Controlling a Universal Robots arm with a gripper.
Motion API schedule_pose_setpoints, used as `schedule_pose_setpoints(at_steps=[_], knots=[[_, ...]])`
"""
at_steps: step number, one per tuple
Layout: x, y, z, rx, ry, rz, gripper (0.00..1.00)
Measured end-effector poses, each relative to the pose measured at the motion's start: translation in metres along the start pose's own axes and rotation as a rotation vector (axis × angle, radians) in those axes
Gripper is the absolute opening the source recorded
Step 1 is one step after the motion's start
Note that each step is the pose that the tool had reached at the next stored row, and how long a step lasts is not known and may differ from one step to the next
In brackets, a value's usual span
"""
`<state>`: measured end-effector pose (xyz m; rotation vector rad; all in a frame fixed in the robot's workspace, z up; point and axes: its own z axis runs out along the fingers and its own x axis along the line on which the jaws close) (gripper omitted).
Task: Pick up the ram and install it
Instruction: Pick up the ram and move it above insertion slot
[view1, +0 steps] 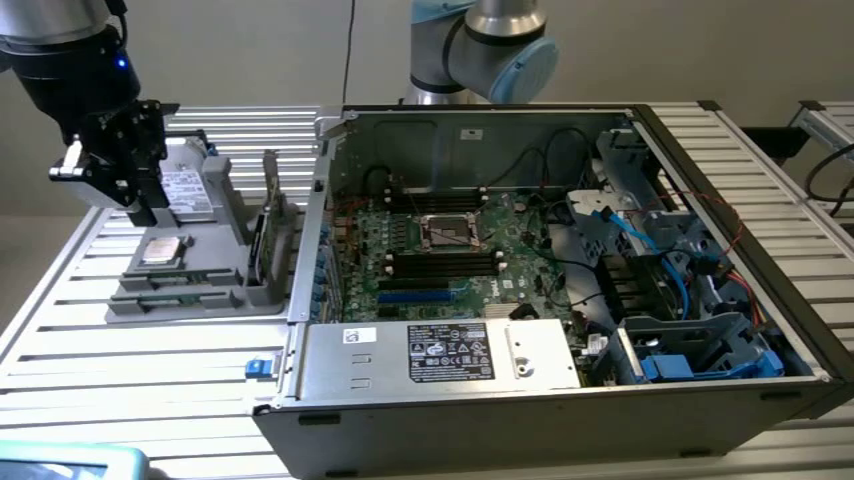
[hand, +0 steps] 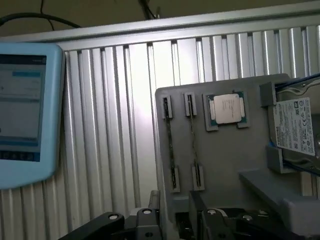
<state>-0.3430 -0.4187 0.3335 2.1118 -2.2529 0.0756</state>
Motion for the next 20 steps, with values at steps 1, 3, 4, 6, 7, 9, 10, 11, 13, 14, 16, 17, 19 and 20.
schedule_pose_setpoints(at_steps=[1,3,4,6,7,9,10,11,13,14,16,17,19,20], knots=[[0.000,0.0000,0.0000,0.0013,0.0001,-0.019,0.36],[0.000,0.0005,0.0000,0.0022,0.0000,-0.032,0.36],[0.000,0.0004,0.0001,0.0024,0.0001,-0.032,0.36],[0.000,0.0006,0.0013,0.0025,0.0000,-0.033,0.36],[0.000,0.0012,0.0031,0.0028,0.0000,-0.033,0.36],[0.000,0.0032,0.0067,0.0030,0.0001,-0.034,0.36],[0.000,0.0050,0.0085,0.0032,0.0002,-0.034,0.36],[0.000,0.0069,0.0105,0.0037,0.0000,-0.035,0.36],[0.000,0.0109,0.0141,0.0043,0.0000,-0.037,0.36],[0.000,0.0129,0.0158,0.0046,0.0000,-0.038,0.36],[0.000,0.0161,0.0194,0.0054,-0.0002,-0.040,0.36],[0.000,0.0167,0.0212,0.0055,-0.0001,-0.042,0.36],[0.000,0.0174,0.0248,0.0055,0.0000,-0.045,0.36],[0.000,0.0177,0.0267,0.0057,-0.0001,-0.047,0.36]])
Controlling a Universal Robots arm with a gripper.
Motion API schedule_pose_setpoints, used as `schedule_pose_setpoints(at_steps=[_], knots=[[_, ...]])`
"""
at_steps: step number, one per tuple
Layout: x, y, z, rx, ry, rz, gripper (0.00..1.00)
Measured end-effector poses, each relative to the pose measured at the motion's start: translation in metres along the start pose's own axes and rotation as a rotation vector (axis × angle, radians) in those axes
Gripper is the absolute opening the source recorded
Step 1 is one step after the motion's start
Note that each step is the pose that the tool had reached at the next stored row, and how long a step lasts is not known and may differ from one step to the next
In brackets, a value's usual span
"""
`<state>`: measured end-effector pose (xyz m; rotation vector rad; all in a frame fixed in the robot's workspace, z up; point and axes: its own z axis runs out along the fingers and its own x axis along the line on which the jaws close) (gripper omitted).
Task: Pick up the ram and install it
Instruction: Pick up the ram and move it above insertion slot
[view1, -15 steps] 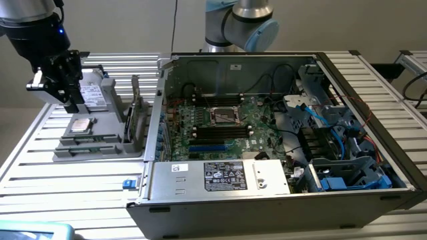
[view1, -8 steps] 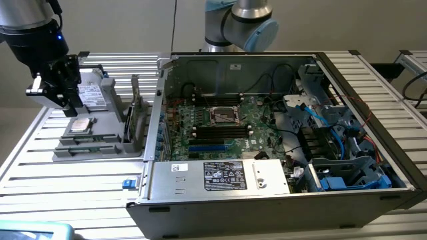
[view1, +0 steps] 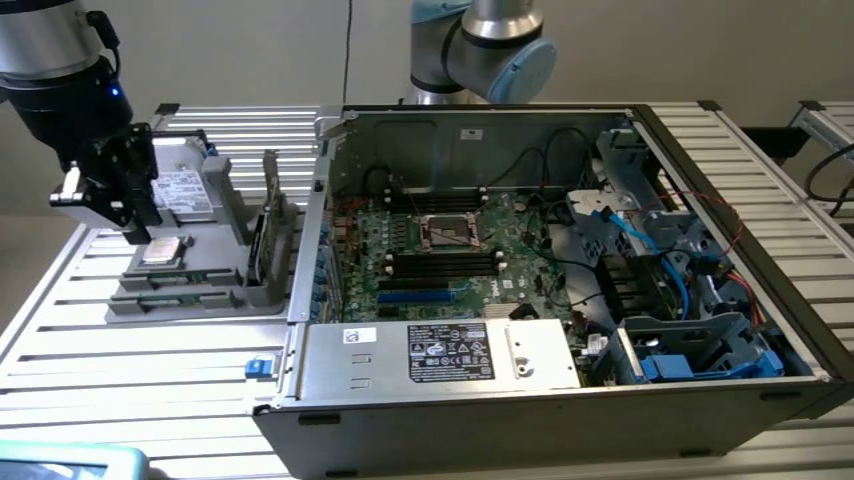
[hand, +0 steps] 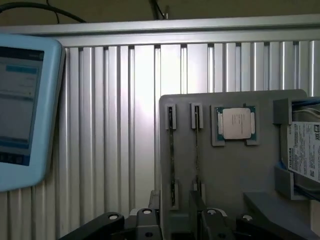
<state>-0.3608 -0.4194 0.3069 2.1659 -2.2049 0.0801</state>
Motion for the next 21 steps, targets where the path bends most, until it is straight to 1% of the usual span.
schedule_pose_setpoints(at_steps=[8,21], knots=[[0.000,0.0022,0.0145,0.0008,0.0000,-0.011,0.36],[0.004,0.0058,0.0380,0.0022,0.0000,-0.028,0.36]])
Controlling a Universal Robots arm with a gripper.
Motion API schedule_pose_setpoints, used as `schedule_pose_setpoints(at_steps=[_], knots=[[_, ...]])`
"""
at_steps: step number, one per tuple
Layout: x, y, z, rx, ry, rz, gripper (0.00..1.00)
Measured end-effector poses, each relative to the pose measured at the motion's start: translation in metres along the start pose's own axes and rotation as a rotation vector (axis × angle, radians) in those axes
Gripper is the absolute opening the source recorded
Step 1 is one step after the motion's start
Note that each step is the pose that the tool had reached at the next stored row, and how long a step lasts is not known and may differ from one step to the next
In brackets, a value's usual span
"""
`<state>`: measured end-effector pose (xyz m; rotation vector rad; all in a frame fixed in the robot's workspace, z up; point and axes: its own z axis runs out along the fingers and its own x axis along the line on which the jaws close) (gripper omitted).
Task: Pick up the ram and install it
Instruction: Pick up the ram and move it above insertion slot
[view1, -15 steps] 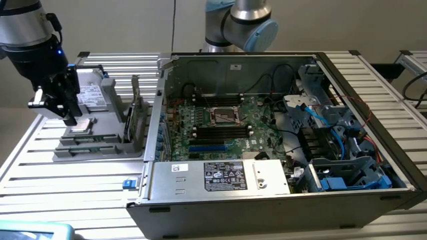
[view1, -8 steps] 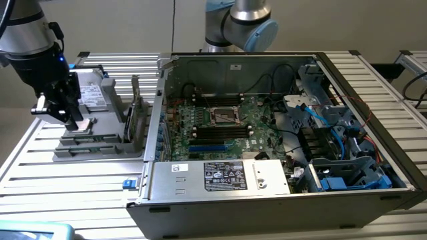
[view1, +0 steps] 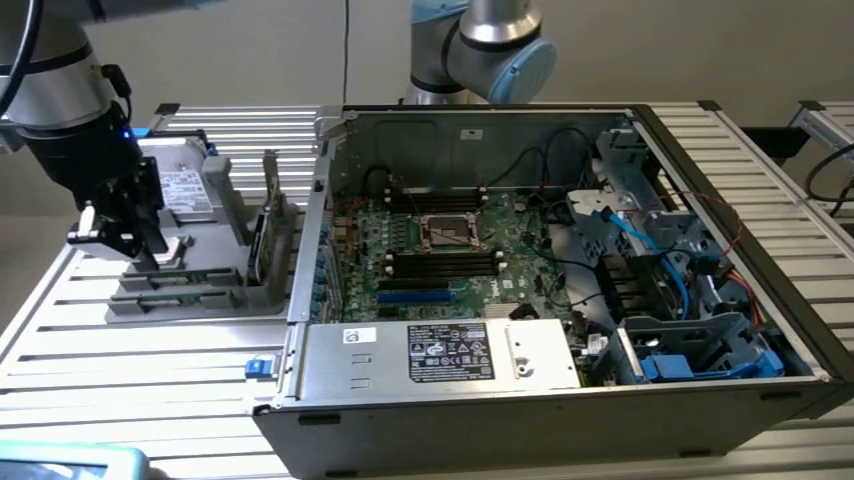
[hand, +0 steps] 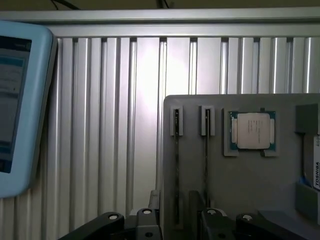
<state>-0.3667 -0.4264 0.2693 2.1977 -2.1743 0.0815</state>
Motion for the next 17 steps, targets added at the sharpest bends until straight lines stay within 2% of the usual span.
schedule_pose_setpoints(at_steps=[17], knots=[[0.001,0.0036,0.0309,0.0029,-0.0001,-0.021,0.36]])
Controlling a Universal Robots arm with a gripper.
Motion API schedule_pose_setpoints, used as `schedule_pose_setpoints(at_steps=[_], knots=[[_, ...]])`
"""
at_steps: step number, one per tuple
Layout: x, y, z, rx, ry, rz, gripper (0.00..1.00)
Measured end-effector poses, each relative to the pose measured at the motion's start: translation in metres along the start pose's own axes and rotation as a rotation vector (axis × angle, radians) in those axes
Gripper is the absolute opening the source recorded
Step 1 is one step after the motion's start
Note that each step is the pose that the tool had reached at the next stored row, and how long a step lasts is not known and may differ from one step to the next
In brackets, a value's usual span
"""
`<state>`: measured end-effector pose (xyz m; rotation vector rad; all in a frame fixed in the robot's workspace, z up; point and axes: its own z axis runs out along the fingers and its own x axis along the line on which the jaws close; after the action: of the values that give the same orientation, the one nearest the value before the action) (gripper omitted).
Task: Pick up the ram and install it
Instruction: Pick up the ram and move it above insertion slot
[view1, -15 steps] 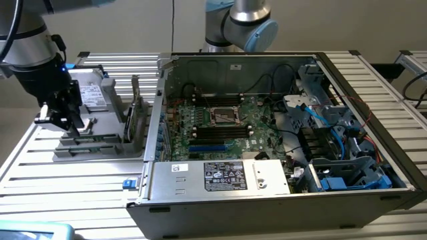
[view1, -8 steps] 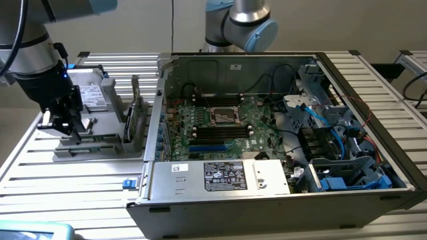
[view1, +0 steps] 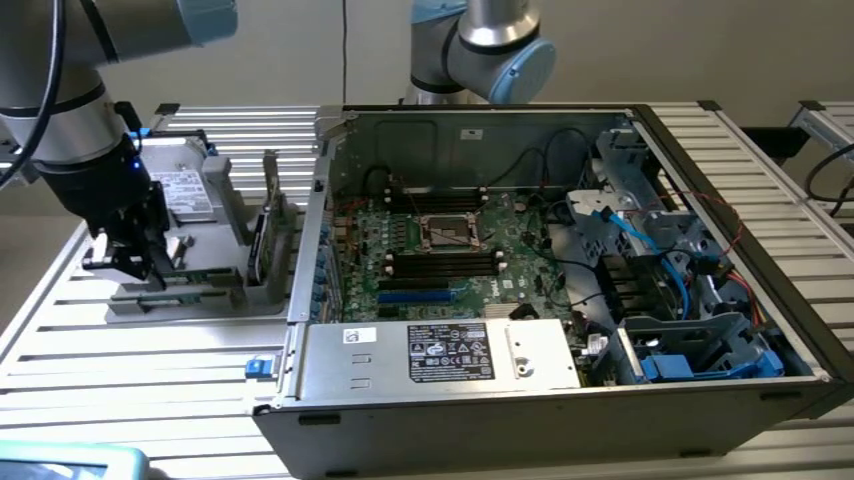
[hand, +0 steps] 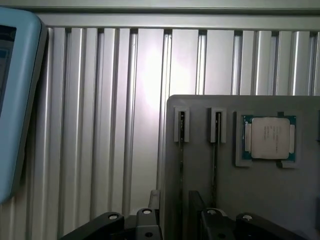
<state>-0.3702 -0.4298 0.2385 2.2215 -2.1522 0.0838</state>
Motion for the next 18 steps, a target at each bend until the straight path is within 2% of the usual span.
schedule_pose_setpoints(at_steps=[14,18], knots=[[-0.002,0.0006,0.0254,0.0023,0.0001,-0.005,0.36],[-0.002,0.0013,0.0328,0.0050,0.0002,-0.005,0.36]])
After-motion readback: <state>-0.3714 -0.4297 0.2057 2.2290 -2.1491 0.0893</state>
